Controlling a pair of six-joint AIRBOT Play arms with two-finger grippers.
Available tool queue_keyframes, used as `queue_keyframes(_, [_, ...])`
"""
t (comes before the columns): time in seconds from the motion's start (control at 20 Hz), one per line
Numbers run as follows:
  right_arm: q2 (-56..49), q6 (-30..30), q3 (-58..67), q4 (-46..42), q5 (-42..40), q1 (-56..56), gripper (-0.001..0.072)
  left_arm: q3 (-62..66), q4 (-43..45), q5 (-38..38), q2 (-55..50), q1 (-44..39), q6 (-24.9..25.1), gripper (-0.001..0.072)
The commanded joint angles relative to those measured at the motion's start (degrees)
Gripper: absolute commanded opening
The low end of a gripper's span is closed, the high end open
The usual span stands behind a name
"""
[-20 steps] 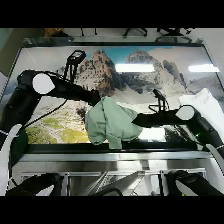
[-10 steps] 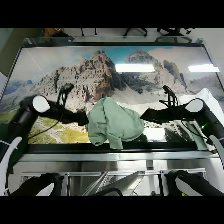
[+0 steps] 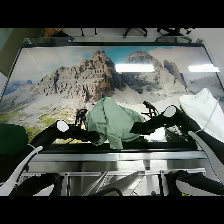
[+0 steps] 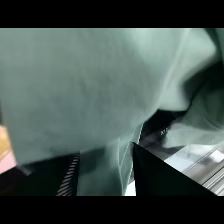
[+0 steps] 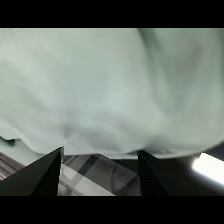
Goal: Fold the shirts.
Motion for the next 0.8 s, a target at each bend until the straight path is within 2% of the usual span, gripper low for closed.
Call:
queue_keyframes(0.0, [-3.52, -0.24, -0.2, 3.52, -5.07, 3.78, 0.0518, 2.8, -2.93, -0.24, -5.38, -1.09, 2.82, 0.0342])
queue_keyframes(0.05, [-4.31, -1.99, -0.2, 5.27, -5.6, 3.82, 0.0507, 3.8, -2.86, -1.44, -6.03, -0.68, 2.99, 0.0147])
queue_keyframes(0.1, [-5.05, -4.55, -0.2, 7.78, -6.19, 3.8, 0.0419, 4.52, -2.86, -2.56, -6.12, -0.11, 3.93, 0.0013])
queue_keyframes(0.15, [-5.57, -6.78, -0.2, 10.16, -6.91, 3.8, 0.0333, 4.96, -2.8, -3.43, -5.92, 0.46, 4.13, 0.0015])
queue_keyframes(0.25, [-6.69, -9.33, -0.17, 13.88, -8.94, 3.8, 0.0309, 4.61, -2.8, -3.82, -4.48, 1.57, 4.15, 0.0015])
queue_keyframes(0.3, [-7.17, -10.75, -0.17, 14.97, -9.4, 3.8, 0.0107, 4.13, -2.82, -3.69, -3.65, 2.27, 4.13, 0.0014])
queue_keyframes(0.35, [-7.69, -11.85, -0.17, 15.82, -9.38, 3.8, 0.0016, 3.54, -2.8, -3.65, -2.75, 2.93, 4.2, 0.0014])
queue_keyframes(0.55, [-7.91, -12.17, -0.17, 15.98, -9.31, 3.8, 0.0016, 0.0, -2.78, -3.91, 1.53, 7.04, 4.98, 0.0015])
queue_keyframes(0.75, [-7.91, -12.17, -0.17, 15.98, -8.26, 3.8, 0.0016, -3.1, -2.8, -8.92, 8.37, 13.05, 5.4, 0.0019])
